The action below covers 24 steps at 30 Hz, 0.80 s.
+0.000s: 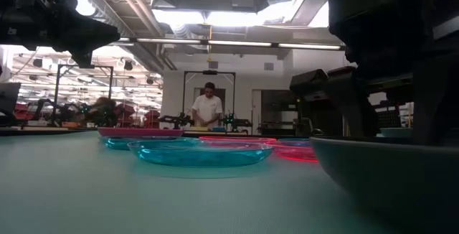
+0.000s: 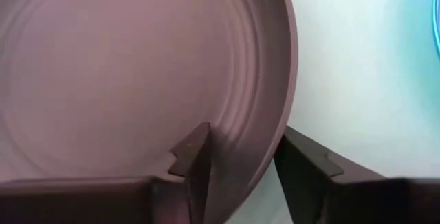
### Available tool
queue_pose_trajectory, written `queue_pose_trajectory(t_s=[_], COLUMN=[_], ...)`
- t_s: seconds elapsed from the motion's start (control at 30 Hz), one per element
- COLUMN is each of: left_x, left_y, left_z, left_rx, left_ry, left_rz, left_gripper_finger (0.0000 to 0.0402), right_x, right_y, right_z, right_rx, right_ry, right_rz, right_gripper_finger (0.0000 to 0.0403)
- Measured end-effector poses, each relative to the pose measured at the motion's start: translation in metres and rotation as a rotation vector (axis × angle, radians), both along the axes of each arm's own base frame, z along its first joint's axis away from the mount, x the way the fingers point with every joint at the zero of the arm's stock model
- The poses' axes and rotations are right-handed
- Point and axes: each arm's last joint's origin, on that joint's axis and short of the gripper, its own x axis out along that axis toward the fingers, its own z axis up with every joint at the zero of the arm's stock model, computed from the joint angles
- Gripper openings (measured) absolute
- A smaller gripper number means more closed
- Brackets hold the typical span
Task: Stack plastic plates
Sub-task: Stack the black plate on top of the green plate
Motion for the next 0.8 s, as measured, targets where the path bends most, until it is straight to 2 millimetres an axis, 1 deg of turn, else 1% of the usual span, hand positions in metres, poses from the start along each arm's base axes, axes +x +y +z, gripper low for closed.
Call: queue_pose_trajectory(t_s=[0.57,0.8], left_x=[0.0000,0.0000], left_y=[0.0000,0.0000], left_z=[0.0000,-0.0001], left_rx=[0.000,0.000], left_ry=[0.000,0.000], left_rz=[0.000,0.000], left_gripper_finger=[0.0062,0.0062], right_x=[0.0036,0.0051], right_y=[0.0014,0.0022], right_z=[0.0023,0.0035], right_rx=[0.018,0.028], right_ry=[-0.044,-0.061], right_rz=[-0.002,-0.001], right_gripper_finger=[0.0061,0.0036])
